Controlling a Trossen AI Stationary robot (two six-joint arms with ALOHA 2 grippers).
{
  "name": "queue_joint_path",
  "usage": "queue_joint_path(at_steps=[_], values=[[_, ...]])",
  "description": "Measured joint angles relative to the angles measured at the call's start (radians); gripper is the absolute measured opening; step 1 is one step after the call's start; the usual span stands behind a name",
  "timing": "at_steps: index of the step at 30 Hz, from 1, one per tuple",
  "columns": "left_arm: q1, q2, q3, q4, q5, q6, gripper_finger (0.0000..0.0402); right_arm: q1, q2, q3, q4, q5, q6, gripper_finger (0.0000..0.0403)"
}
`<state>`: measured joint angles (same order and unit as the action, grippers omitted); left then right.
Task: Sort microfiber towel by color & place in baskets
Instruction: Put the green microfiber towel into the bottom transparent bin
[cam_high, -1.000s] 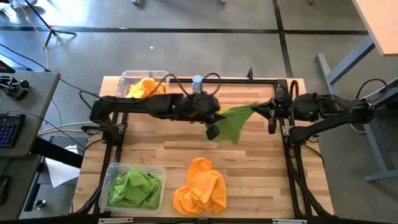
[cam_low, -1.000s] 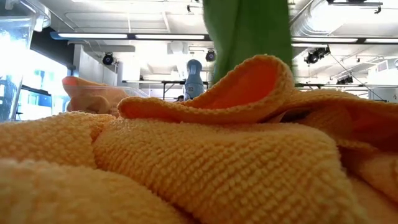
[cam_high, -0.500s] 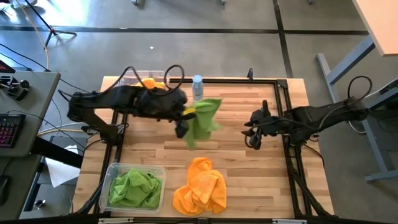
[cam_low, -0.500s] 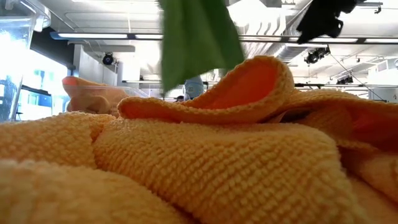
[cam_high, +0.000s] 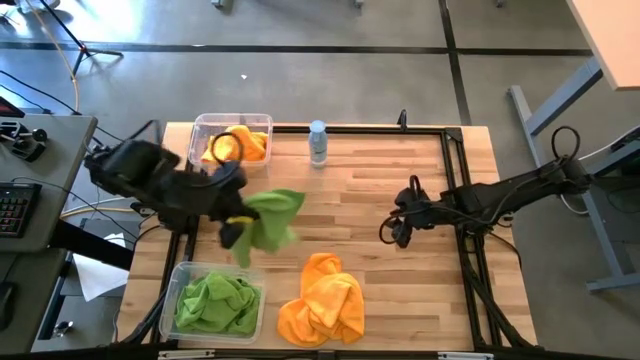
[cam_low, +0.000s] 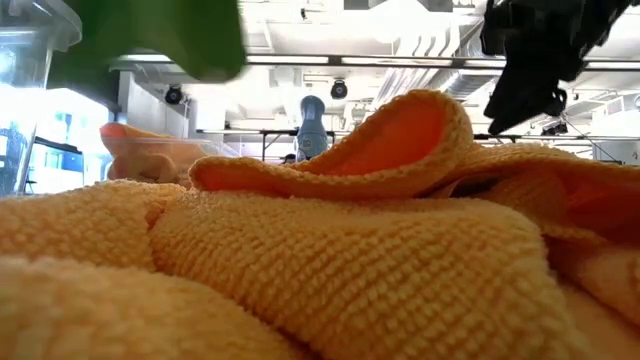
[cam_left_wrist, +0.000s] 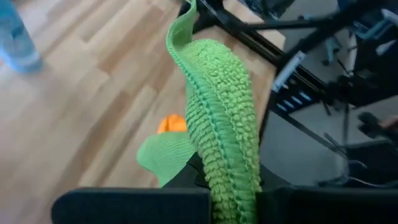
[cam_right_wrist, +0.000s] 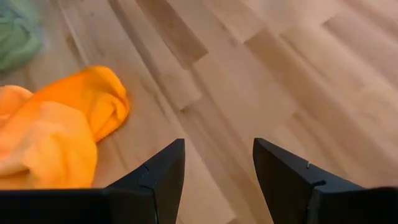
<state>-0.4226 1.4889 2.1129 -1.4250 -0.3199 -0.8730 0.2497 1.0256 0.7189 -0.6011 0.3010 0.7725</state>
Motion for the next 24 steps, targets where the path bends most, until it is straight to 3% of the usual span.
queue_joint_path(at_steps=[6, 13, 19, 24], values=[[-0.102, 0.0, 0.092, -0.132, 0.044, -0.145, 0.0, 0.01, 0.0, -0.078, 0.147, -0.022, 0.114, 0.0185], [-0.225, 0.001, 0.115, -0.125, 0.219, -0.266, 0.0, 0.056, 0.002, -0.11, 0.208, -0.01, 0.276, 0.0185], [-0.354, 0.003, 0.115, -0.124, 0.325, -0.443, 0.0, 0.122, 0.002, -0.113, 0.228, 0.108, 0.405, 0.0185], [-0.456, 0.025, 0.114, -0.045, 0.355, -0.555, 0.0, 0.172, 0.008, -0.113, 0.249, 0.17, 0.481, 0.0185]])
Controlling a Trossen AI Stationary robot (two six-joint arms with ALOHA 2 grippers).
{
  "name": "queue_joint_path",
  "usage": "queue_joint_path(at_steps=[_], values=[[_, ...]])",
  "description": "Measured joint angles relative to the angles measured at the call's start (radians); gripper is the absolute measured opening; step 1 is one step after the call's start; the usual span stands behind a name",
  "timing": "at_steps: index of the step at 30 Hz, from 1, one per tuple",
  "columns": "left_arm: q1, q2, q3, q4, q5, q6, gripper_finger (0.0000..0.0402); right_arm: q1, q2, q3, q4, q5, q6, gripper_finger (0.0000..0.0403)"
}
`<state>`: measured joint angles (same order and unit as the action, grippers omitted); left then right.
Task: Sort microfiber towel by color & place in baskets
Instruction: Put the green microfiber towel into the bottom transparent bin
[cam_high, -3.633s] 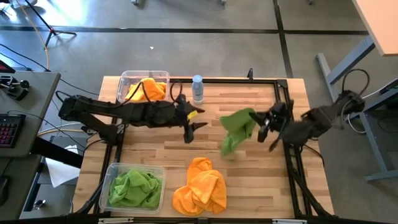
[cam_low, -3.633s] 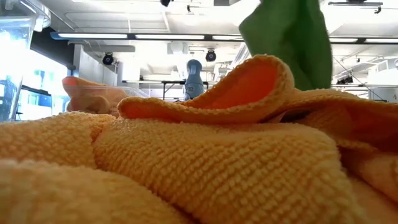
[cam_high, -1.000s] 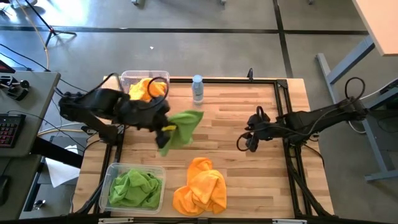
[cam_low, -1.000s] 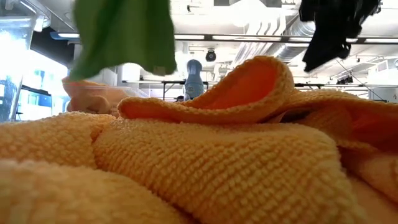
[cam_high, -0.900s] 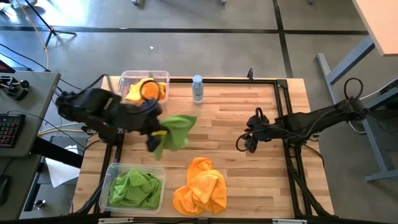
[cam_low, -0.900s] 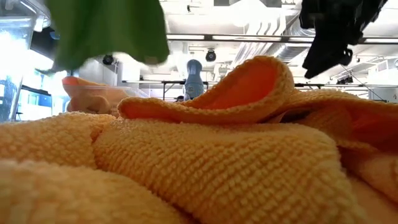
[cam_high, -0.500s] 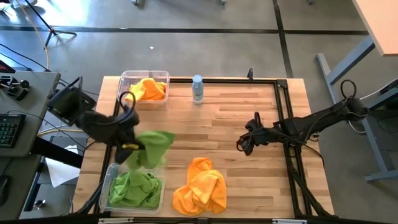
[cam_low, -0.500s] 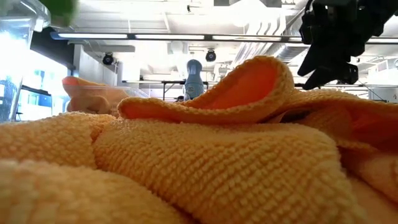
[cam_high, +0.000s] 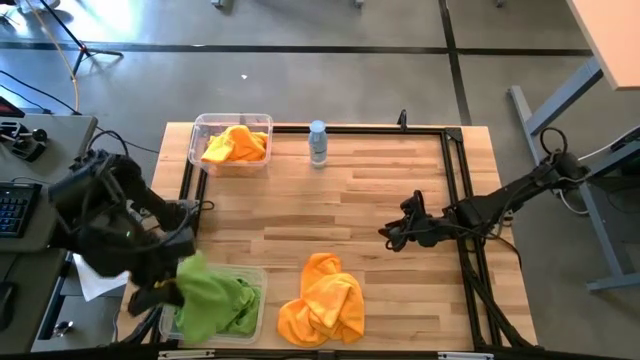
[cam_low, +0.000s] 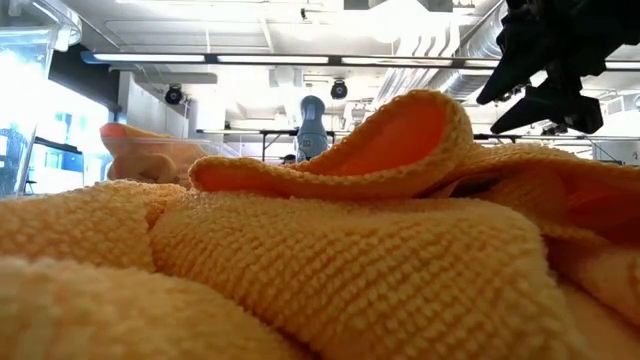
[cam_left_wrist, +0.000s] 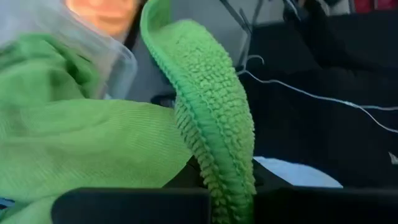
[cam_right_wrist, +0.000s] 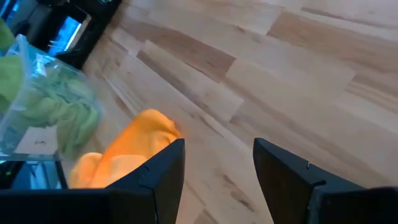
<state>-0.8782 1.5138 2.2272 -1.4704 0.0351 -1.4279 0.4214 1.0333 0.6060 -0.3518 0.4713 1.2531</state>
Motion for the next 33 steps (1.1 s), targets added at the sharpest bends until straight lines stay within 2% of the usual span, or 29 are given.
queue_joint_path(at_steps=[4, 10, 13, 15, 19, 24, 27, 30, 33], values=[[-0.054, 0.033, 0.0, 0.031, -0.027, 0.018, 0.0, 0.025, 0.027, 0.0, 0.036, 0.006, 0.035, 0.0185], [-0.073, 0.075, -0.007, -0.112, -0.22, 0.13, 0.0, 0.055, 0.124, 0.0, 0.155, 0.012, 0.081, 0.0185], [-0.072, 0.072, -0.052, -0.097, -0.295, 0.209, 0.0, 0.071, 0.195, 0.0, 0.256, 0.018, 0.097, 0.0185], [-0.071, 0.072, -0.079, -0.095, -0.309, 0.222, 0.0, 0.085, 0.247, 0.0, 0.33, 0.018, 0.108, 0.0185], [-0.079, 0.066, -0.175, -0.094, -0.318, 0.26, 0.0, 0.113, 0.343, 0.0, 0.467, 0.018, 0.138, 0.0185], [-0.104, 0.064, -0.354, -0.101, -0.343, 0.253, 0.0, 0.15, 0.44, 0.004, 0.594, 0.018, 0.178, 0.0185], [-0.129, 0.065, -0.485, -0.088, -0.344, 0.2, 0.0, 0.17, 0.478, 0.032, 0.598, 0.018, 0.187, 0.0185], [-0.153, 0.064, -0.614, 0.011, -0.341, 0.149, 0.0, 0.181, 0.501, 0.065, 0.598, 0.026, 0.184, 0.0185], [-0.161, 0.065, -0.723, 0.124, -0.278, -0.038, 0.0, 0.184, 0.514, 0.093, 0.59, 0.047, 0.18, 0.0185]])
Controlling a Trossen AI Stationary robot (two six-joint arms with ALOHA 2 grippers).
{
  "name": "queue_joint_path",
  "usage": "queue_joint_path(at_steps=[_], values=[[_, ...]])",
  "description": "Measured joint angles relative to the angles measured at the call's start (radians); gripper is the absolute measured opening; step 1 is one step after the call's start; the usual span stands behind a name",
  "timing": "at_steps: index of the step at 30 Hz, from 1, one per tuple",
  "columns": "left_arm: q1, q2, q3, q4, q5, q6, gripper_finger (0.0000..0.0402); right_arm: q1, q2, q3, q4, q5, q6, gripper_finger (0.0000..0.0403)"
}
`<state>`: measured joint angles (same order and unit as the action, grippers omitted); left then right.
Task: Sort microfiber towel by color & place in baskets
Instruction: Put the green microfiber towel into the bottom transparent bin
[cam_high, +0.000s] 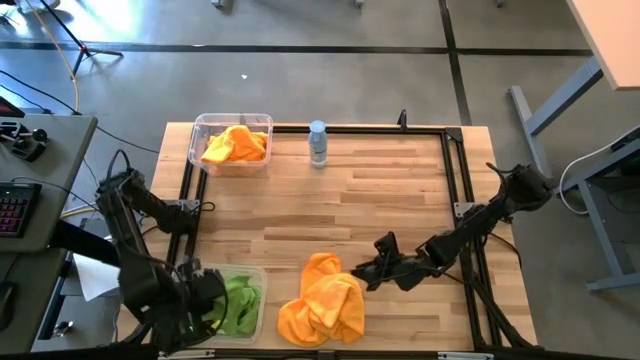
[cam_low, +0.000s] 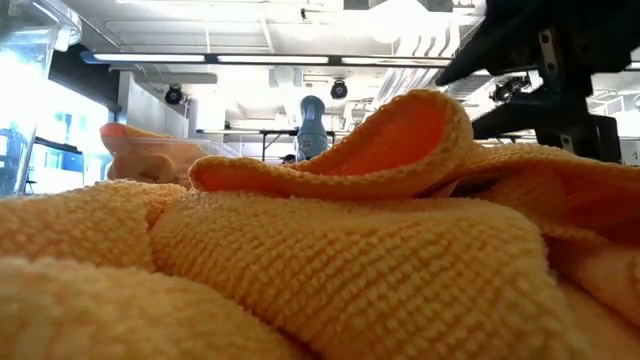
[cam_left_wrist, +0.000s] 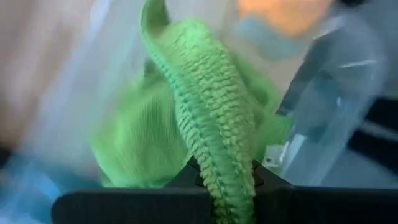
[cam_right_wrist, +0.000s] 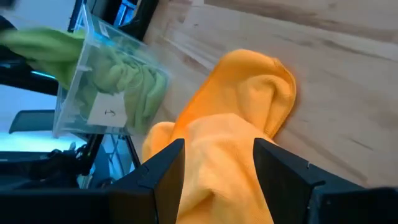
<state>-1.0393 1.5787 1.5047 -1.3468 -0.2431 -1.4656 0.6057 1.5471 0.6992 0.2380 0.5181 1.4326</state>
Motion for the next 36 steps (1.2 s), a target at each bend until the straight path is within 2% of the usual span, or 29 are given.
queue_joint_path(at_steps=[3, 8, 12, 21, 36], values=[[-0.003, 0.0, -0.089, 0.083, 0.073, -0.238, 0.0, -0.001, 0.002, 0.03, -0.031, 0.006, -0.003, 0.0185], [-0.022, 0.002, -0.19, 0.155, 0.069, -0.622, 0.0, -0.004, 0.002, 0.053, -0.074, 0.006, -0.019, 0.0185], [-0.023, 0.004, -0.266, 0.201, 0.068, -0.807, 0.0, -0.004, 0.002, 0.053, -0.097, 0.006, -0.027, 0.0185], [0.005, 0.04, -0.377, 0.373, 0.024, -0.812, 0.0, -0.004, 0.002, 0.053, -0.131, 0.004, -0.064, 0.0185], [0.011, 0.221, -0.373, 0.412, 0.066, -0.812, 0.0, -0.004, 0.002, 0.053, -0.133, -0.029, -0.07, 0.0185]])
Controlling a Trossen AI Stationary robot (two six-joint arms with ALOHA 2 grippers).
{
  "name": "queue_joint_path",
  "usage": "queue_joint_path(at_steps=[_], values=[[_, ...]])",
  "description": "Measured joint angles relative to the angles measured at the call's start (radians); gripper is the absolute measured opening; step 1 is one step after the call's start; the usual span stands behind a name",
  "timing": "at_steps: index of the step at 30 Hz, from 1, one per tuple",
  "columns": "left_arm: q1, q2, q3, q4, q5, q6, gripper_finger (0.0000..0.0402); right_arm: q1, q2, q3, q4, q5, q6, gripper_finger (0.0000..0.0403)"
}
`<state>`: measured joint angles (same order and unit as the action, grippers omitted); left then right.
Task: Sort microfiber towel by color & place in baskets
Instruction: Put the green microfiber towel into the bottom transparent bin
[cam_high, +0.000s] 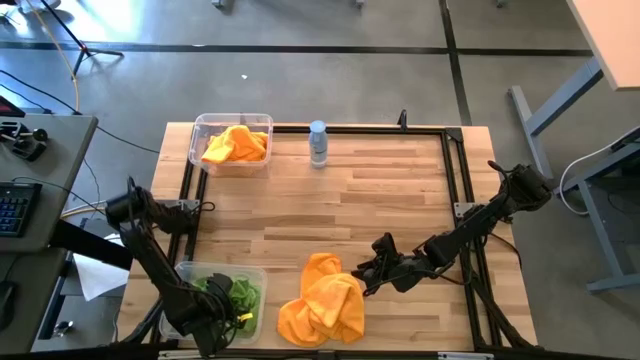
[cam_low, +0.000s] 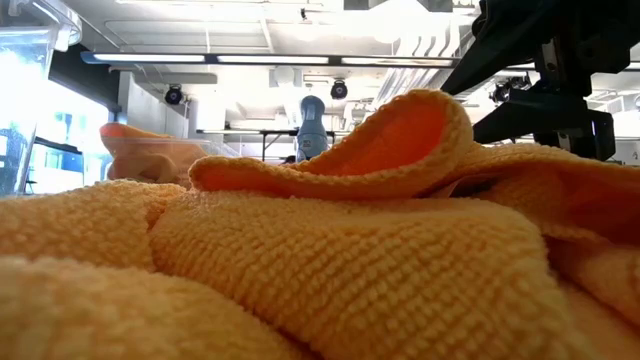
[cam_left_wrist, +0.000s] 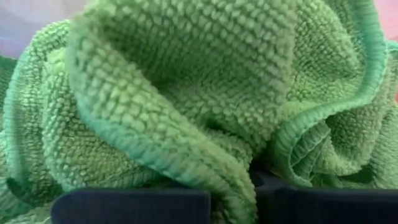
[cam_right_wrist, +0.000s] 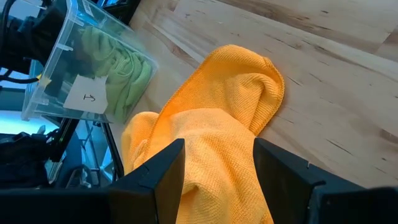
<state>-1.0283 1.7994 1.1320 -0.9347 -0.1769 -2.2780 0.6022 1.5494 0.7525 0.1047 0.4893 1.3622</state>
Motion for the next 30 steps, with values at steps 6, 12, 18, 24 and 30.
queue_joint_path(at_steps=[6, 12, 18, 24, 30], values=[[-0.001, 0.029, 0.002, 0.005, -0.02, -0.006, 0.0, 0.0, 0.0, 0.0, 0.001, 0.0, 0.005, 0.0185], [-0.002, 0.037, 0.003, 0.006, -0.036, -0.011, 0.0, 0.0, 0.0, 0.0, 0.002, 0.0, 0.025, 0.0185], [0.0, 0.018, 0.035, -0.048, -0.042, 0.041, 0.0023, 0.0, 0.0, 0.0, 0.002, 0.0, 0.025, 0.0185], [0.002, -0.027, 0.049, -0.086, -0.043, 0.092, 0.0071, 0.0, 0.0, 0.0, 0.002, 0.0, 0.025, 0.0185], [0.002, -0.097, 0.049, -0.088, 0.0, 0.1, 0.0115, 0.0, 0.0, 0.0, 0.002, 0.001, 0.025, 0.0185]])
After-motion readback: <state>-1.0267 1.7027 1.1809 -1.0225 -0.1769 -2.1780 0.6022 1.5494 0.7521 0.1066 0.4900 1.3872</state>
